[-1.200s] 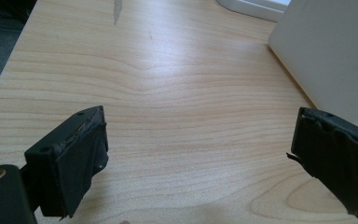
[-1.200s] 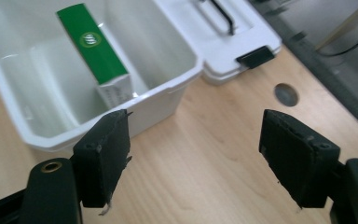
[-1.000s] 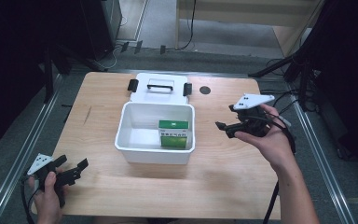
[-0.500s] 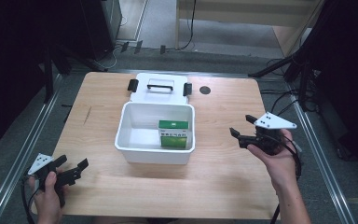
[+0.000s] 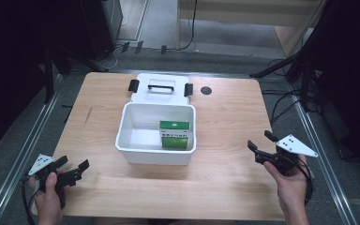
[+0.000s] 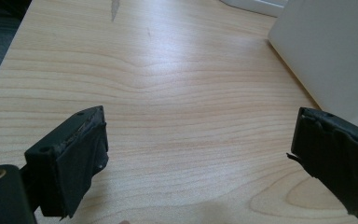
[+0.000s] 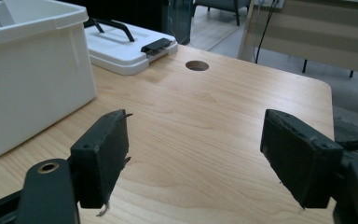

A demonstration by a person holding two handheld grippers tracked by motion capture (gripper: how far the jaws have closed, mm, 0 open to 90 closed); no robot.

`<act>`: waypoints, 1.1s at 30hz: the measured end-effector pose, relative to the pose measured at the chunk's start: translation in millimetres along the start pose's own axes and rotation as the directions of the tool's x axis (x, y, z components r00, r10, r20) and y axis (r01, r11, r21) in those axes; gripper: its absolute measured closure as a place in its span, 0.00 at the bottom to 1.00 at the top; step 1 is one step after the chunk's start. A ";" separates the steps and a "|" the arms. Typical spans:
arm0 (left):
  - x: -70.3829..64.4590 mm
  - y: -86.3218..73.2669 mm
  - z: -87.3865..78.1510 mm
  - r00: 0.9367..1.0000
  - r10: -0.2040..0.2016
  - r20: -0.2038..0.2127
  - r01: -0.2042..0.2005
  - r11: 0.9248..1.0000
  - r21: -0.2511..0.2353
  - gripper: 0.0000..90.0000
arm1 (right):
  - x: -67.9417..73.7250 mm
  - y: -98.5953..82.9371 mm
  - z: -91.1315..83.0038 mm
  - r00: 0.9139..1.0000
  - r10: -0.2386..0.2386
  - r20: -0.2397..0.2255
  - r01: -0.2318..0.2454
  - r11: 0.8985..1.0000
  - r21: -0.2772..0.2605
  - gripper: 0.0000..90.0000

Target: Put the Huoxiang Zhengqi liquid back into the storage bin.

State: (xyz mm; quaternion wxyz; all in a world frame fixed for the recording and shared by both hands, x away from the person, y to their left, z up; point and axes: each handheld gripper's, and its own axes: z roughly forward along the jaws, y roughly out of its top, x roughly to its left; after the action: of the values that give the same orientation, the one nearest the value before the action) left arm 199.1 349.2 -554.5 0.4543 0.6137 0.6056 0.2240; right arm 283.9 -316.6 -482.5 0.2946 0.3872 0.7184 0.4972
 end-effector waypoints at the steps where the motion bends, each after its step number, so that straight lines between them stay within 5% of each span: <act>1: 0.0 0.0 0.0 1.000 0.000 0.000 0.000 1.000 0.000 0.05 | -0.4 -3.4 -3.0 1.000 0.009 0.002 -0.009 1.000 -0.010 0.25; 9: 0.1 0.0 -0.1 1.000 0.000 -0.001 0.000 1.000 0.000 0.05 | -4.8 -31.3 -19.3 1.000 0.014 -0.010 -0.014 0.998 -0.060 0.21; 22: 0.0 0.0 -0.1 1.000 0.004 0.004 -0.004 1.000 0.003 0.05 | -5.3 -75.2 -39.5 0.996 0.087 0.034 -0.086 0.996 -0.018 0.08; 33: 0.4 0.1 0.1 1.000 -0.001 0.007 0.001 1.000 0.005 0.05 | 5.6 -82.2 -45.2 0.996 0.030 0.090 -0.031 0.999 0.011 0.00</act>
State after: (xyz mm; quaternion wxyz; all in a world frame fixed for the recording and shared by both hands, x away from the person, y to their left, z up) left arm 199.3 349.6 -554.6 0.4551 0.6153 0.6049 0.2200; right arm 222.8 -350.7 -545.2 0.3165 0.4218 0.7014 0.4795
